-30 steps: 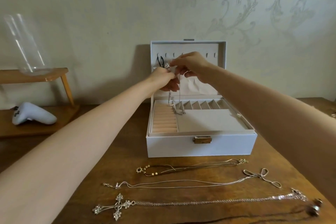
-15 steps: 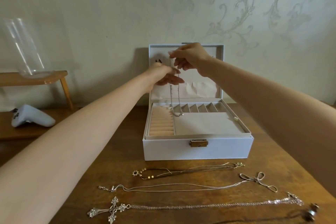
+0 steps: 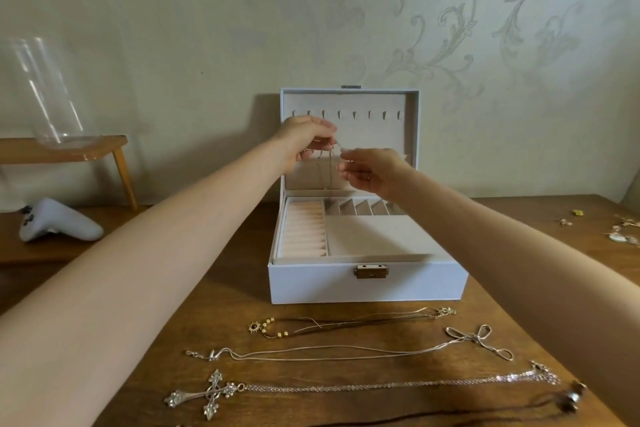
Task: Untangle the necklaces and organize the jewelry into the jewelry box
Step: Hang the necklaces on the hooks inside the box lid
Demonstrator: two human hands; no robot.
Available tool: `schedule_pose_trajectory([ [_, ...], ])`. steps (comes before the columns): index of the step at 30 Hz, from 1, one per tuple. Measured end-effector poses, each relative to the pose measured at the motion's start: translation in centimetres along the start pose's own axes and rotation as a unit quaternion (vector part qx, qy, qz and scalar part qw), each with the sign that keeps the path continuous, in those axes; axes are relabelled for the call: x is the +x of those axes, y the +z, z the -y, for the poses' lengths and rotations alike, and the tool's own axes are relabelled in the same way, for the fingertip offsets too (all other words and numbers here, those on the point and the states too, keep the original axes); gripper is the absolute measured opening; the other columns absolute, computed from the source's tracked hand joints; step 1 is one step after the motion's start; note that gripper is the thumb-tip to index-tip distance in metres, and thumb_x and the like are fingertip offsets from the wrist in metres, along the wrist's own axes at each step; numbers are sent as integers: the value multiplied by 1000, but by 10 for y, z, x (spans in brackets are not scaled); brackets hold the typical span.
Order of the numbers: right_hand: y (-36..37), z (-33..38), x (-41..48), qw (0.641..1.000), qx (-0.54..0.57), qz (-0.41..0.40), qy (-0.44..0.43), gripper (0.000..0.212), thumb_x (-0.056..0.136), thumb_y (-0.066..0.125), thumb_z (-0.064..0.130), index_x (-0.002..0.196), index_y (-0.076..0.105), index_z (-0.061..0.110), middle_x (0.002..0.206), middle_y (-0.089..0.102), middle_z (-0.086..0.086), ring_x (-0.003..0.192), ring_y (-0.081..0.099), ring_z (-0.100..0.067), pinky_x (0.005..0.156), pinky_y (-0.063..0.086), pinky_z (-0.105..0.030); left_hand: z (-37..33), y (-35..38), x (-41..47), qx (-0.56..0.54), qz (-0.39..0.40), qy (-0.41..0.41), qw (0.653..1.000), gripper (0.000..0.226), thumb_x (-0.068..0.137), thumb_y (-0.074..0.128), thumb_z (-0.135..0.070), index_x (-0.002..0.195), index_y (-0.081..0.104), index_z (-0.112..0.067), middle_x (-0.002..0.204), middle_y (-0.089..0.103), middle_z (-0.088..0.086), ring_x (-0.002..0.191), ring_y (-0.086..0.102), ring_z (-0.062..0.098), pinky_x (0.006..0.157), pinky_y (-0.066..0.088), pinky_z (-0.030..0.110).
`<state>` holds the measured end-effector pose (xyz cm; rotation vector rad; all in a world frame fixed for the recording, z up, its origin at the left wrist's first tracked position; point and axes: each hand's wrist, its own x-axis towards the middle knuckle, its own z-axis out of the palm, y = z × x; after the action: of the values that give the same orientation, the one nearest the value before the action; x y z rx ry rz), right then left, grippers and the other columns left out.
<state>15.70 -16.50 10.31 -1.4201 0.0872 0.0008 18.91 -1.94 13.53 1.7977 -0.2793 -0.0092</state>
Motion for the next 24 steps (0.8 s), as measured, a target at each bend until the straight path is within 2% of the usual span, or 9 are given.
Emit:
schedule_pose_trajectory([
  [7,6,-19,-1,998,55,14,32,13,89,59,1,77,60,-1,52,63,-7,41,59,-11,43,50,-17,-3,-4,6,35,9,12,999,7,87,62,-15,90,64,-21,74,64,-6,68,60,5,60,34,19],
  [13,8,-29,1,998,43,4,41,7,88,60,1,81,60,0,67,62,-12,44,60,-13,46,52,-18,-3,-8,11,43,3,8,999,10,87,61,-12,86,65,-21,72,63,-6,65,58,5,59,33,19],
  [18,9,-30,2,999,31,-13,41,5,86,63,1,82,61,0,70,62,-11,52,58,-15,44,51,-18,-2,-9,13,51,6,22,998,14,90,58,-8,84,65,-18,76,66,-5,66,58,2,53,34,14],
  [19,10,-29,3,999,11,-41,18,2,84,64,-1,84,62,1,71,62,-10,52,56,-15,42,48,-18,-2,-11,14,65,8,36,997,15,90,57,-6,83,65,-17,77,66,-4,66,58,3,50,35,12],
  [22,10,-21,10,980,-95,-113,-133,28,80,59,-7,104,61,8,84,62,-6,51,53,-12,43,43,-21,-2,-15,17,151,44,104,982,19,89,57,2,80,61,-14,76,64,1,71,59,6,49,40,7],
  [24,10,-8,13,975,-105,-63,-188,41,81,61,-5,118,55,12,95,63,-4,54,56,-15,48,45,-22,-2,-16,19,220,68,141,963,22,86,60,3,78,57,-17,73,63,0,71,61,8,61,46,10],
])
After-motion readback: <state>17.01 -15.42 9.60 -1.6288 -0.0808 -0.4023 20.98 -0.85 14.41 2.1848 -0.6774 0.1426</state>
